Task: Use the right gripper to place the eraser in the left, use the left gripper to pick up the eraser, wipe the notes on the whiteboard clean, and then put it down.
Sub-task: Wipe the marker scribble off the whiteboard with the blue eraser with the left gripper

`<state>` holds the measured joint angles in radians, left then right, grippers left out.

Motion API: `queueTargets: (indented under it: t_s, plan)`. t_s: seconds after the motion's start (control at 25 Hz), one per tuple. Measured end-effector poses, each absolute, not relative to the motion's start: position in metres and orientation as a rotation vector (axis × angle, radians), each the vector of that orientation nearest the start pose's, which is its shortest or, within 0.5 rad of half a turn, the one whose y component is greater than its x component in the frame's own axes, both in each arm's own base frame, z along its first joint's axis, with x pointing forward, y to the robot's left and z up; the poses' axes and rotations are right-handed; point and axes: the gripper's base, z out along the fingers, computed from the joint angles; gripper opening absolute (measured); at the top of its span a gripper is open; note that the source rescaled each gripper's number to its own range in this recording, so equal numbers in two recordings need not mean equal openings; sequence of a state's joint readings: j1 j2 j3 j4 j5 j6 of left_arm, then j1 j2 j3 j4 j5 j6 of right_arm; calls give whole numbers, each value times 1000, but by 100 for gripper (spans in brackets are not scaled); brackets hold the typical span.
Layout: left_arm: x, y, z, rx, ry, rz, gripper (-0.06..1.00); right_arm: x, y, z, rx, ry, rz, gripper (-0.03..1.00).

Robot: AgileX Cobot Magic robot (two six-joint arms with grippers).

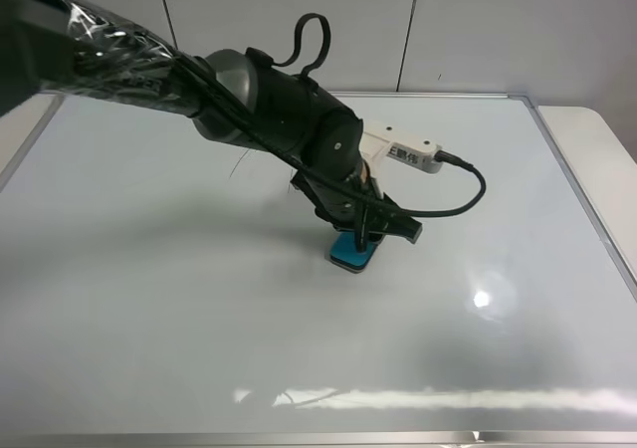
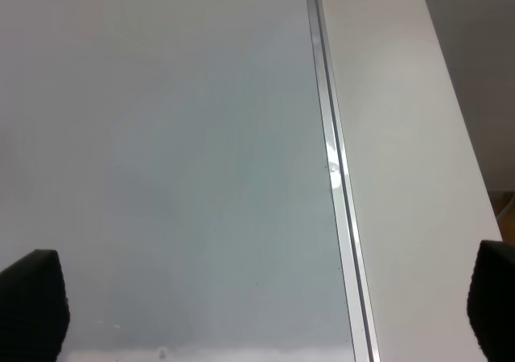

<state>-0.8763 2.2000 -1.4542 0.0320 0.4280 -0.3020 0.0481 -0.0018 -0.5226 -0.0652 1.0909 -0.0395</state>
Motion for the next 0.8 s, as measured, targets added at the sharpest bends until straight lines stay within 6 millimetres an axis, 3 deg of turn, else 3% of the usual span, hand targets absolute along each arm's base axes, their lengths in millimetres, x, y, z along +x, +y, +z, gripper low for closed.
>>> queueTargets:
  t_s: [0.16, 0.32, 0.6, 0.8]
  plan:
    - [290, -350, 111, 824, 2590, -331, 1, -9, -6, 281, -85, 2047, -73, 100]
    - [301, -339, 111, 843, 2589, -262, 1, -9, -6, 281, -85, 2047, -73, 100]
    - [359, -275, 111, 767, 2585, -56, 1, -9, -6, 281, -85, 2047, -73, 100]
    - [399, -215, 112, 633, 2594, 43, 1, -9, -6, 281, -85, 2047, -73, 100]
